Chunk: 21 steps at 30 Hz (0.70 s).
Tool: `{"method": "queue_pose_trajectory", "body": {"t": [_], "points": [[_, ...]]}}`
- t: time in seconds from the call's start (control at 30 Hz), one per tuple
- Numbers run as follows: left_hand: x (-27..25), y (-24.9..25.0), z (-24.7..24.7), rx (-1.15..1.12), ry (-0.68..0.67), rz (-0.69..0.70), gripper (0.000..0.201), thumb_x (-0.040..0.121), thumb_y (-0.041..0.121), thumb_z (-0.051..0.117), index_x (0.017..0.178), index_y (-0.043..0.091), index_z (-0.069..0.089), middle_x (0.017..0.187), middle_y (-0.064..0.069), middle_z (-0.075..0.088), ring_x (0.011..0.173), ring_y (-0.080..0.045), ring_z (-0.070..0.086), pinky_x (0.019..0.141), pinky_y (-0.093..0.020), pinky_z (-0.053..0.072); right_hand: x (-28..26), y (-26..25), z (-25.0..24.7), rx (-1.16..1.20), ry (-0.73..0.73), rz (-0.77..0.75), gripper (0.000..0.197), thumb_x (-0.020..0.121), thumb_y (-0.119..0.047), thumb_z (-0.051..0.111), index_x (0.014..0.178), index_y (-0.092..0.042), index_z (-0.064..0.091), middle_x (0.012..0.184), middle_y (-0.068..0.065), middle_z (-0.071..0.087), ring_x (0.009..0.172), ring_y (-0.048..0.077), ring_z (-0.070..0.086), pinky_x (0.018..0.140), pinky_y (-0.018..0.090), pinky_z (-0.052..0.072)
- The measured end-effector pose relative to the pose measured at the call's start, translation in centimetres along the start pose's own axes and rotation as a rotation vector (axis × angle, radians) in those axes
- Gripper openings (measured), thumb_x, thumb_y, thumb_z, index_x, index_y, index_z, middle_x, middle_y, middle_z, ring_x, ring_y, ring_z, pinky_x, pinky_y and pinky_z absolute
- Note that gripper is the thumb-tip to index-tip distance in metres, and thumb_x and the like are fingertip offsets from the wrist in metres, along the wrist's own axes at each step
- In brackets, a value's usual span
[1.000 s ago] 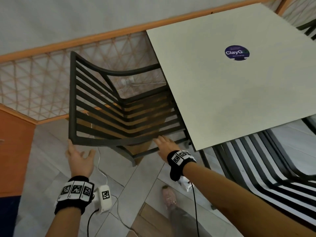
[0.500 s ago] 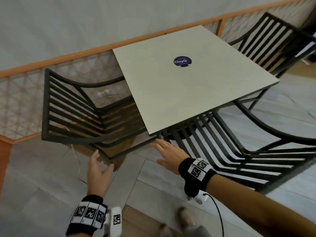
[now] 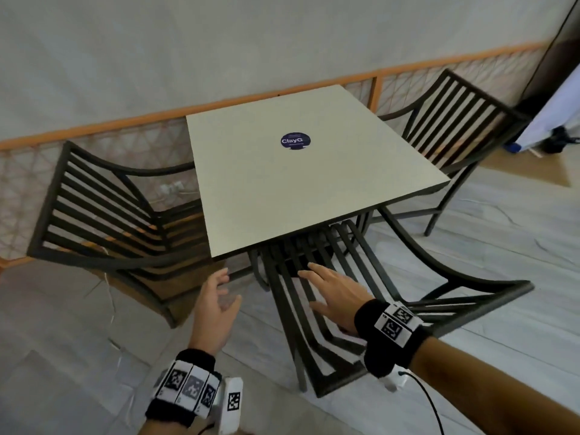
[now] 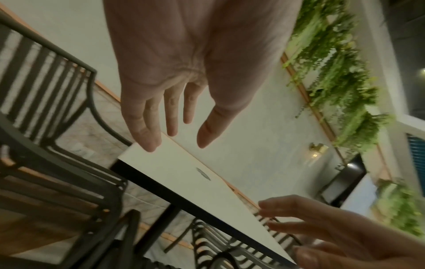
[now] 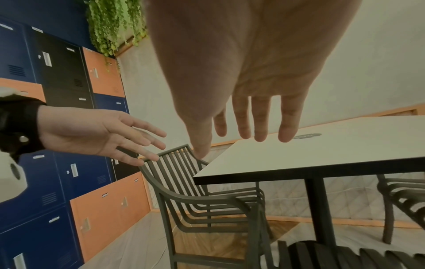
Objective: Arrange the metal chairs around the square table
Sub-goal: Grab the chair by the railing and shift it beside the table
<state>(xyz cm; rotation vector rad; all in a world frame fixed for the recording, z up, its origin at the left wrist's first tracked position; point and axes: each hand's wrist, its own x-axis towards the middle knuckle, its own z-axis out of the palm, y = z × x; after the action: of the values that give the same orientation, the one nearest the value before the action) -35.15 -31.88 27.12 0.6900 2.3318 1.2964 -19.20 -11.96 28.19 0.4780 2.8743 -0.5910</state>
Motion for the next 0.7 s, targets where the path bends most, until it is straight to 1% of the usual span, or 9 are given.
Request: {"method": "queue_pose_trajectory", "body": {"t": [0.03, 0.1, 0.17, 0.2, 0.33, 0.43, 0.53, 0.6, 0.7], "points": [[-0.9, 1.3, 1.3, 0.015, -0.058, 0.028, 0.05, 0.085, 0.01, 0.064, 0.129, 0.025, 0.046, 0.13, -0.002, 0.052, 0.113, -0.018, 0.054, 0.09, -0.032, 0.048, -1.3, 1.7, -0.6, -0.005, -0.001, 0.007, 0.062, 0.092, -0.035, 0.051, 0.145, -0.026, 0.019, 0.157, 0.003, 0.017, 0.138, 0.024, 0.03, 0.109, 0.042, 0.035], [-2.6, 4.3, 3.9, 0.059, -0.19, 0.109, 0.045, 0.087, 0.017, 0.063, 0.126, 0.032, 0.047, 0.127, 0.006, 0.052, 0.113, -0.009, 0.053, 0.088, -0.027, 0.049, -4.2, 5.1, -2.2, -0.016, 0.002, 0.024, 0.062, 0.091, -0.036, 0.05, 0.144, -0.028, 0.02, 0.157, 0.001, 0.018, 0.136, 0.023, 0.034, 0.106, 0.04, 0.038], [-3.5, 7.8, 6.2, 0.11, -0.296, 0.183, 0.043, 0.088, 0.021, 0.061, 0.127, 0.034, 0.047, 0.126, 0.011, 0.051, 0.115, -0.002, 0.05, 0.088, -0.024, 0.048, -6.9, 8.7, -4.0, -0.029, 0.024, 0.061, 0.06, 0.091, -0.037, 0.051, 0.143, -0.029, 0.022, 0.156, -0.001, 0.02, 0.135, 0.021, 0.035, 0.105, 0.038, 0.039], [-3.6, 9.6, 7.2, 0.128, -0.327, 0.212, 0.043, 0.088, 0.022, 0.06, 0.128, 0.034, 0.047, 0.126, 0.013, 0.05, 0.116, -0.001, 0.049, 0.088, -0.024, 0.049, -8.3, 10.4, -4.9, -0.036, 0.036, 0.084, 0.06, 0.091, -0.037, 0.051, 0.143, -0.029, 0.023, 0.156, -0.001, 0.021, 0.135, 0.021, 0.036, 0.105, 0.036, 0.038], [-2.4, 16.1, 11.5, 0.137, -0.371, 0.322, 0.041, 0.089, 0.023, 0.059, 0.127, 0.032, 0.048, 0.123, 0.013, 0.052, 0.115, -0.002, 0.05, 0.091, -0.029, 0.05, -12.9, 17.2, -7.9, -0.024, 0.061, 0.199, 0.059, 0.09, -0.037, 0.052, 0.142, -0.031, 0.024, 0.155, -0.002, 0.023, 0.132, 0.021, 0.039, 0.102, 0.033, 0.038], [-0.2, 19.6, 15.6, 0.151, -0.407, 0.365, 0.037, 0.09, 0.023, 0.058, 0.125, 0.031, 0.05, 0.121, 0.013, 0.053, 0.114, -0.002, 0.051, 0.09, -0.025, 0.048, -14.9, 22.6, -9.6, -0.033, 0.064, 0.282, 0.057, 0.091, -0.037, 0.051, 0.141, -0.03, 0.025, 0.153, -0.002, 0.024, 0.129, 0.024, 0.04, 0.1, 0.036, 0.041], [1.9, 22.4, 20.1, 0.218, -0.468, 0.418, 0.036, 0.09, 0.024, 0.056, 0.126, 0.028, 0.051, 0.122, 0.011, 0.053, 0.112, -0.002, 0.05, 0.087, -0.019, 0.046, -15.7, 28.0, -11.2, -0.029, 0.062, 0.332, 0.057, 0.091, -0.036, 0.051, 0.141, -0.027, 0.026, 0.152, 0.0, 0.027, 0.13, 0.024, 0.04, 0.102, 0.037, 0.041], [3.7, 24.5, 23.7, 0.242, -0.507, 0.442, 0.037, 0.09, 0.025, 0.056, 0.127, 0.026, 0.051, 0.123, 0.011, 0.053, 0.111, -0.003, 0.05, 0.085, -0.017, 0.045, -15.8, 32.3, -12.8, -0.05, 0.059, 0.356, 0.056, 0.091, -0.037, 0.051, 0.141, -0.027, 0.027, 0.151, 0.0, 0.029, 0.128, 0.024, 0.042, 0.1, 0.038, 0.042], [6.6, 27.7, 28.8, 0.256, -0.54, 0.462, 0.037, 0.09, 0.025, 0.057, 0.127, 0.024, 0.051, 0.12, 0.008, 0.054, 0.109, -0.008, 0.052, 0.087, -0.023, 0.048, -14.9, 38.5, -15.7, -0.06, 0.057, 0.384, 0.056, 0.09, -0.038, 0.052, 0.14, -0.027, 0.028, 0.149, 0.0, 0.032, 0.125, 0.025, 0.045, 0.098, 0.041, 0.044]]}}
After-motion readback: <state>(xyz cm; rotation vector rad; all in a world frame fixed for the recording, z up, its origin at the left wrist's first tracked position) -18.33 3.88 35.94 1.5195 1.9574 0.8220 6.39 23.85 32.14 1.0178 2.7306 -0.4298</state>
